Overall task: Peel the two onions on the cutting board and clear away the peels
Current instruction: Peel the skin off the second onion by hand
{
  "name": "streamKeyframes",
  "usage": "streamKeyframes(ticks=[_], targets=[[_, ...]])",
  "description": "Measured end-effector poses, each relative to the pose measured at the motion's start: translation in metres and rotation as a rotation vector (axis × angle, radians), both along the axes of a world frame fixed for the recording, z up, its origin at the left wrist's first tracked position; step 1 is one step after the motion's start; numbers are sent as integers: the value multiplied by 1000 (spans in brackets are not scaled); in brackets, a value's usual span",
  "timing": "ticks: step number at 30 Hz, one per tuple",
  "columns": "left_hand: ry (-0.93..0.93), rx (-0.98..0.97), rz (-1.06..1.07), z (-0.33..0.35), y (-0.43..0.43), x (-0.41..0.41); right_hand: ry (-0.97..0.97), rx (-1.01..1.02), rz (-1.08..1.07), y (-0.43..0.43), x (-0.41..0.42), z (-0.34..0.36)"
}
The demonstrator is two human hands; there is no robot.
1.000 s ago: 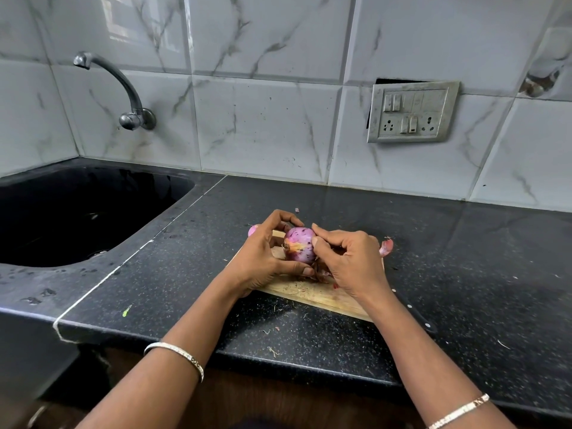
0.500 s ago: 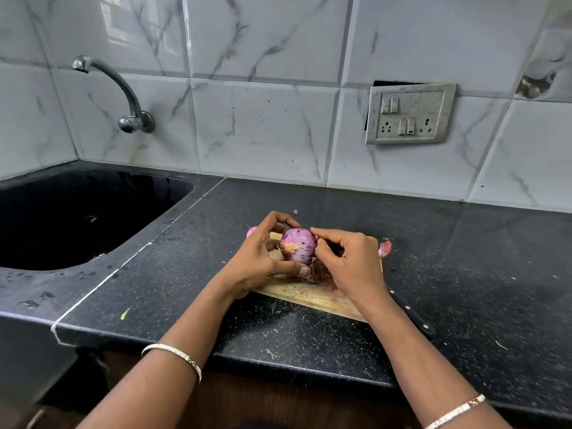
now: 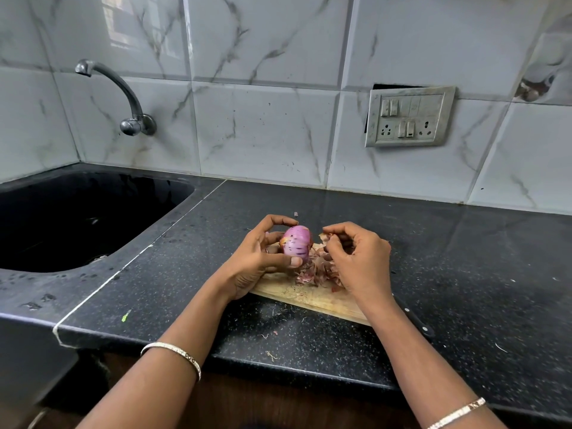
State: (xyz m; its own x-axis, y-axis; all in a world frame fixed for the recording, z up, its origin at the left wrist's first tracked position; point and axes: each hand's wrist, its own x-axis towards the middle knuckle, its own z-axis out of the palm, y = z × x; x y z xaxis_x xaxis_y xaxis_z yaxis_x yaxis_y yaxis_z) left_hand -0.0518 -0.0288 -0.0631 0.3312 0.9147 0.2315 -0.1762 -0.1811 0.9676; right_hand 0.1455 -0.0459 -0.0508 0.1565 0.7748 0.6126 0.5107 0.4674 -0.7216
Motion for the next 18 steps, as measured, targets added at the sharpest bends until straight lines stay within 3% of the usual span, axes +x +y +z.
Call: streamKeyframes(ticks=[4, 10, 18], targets=[[-18, -30, -37, 1, 1, 0, -97, 6, 21, -2, 0, 2], [-44, -30, -98, 1, 3, -1, 74, -81, 406, 2, -3, 3], [-33, -37, -120, 2, 1, 0, 102, -113, 394, 4, -1, 1]])
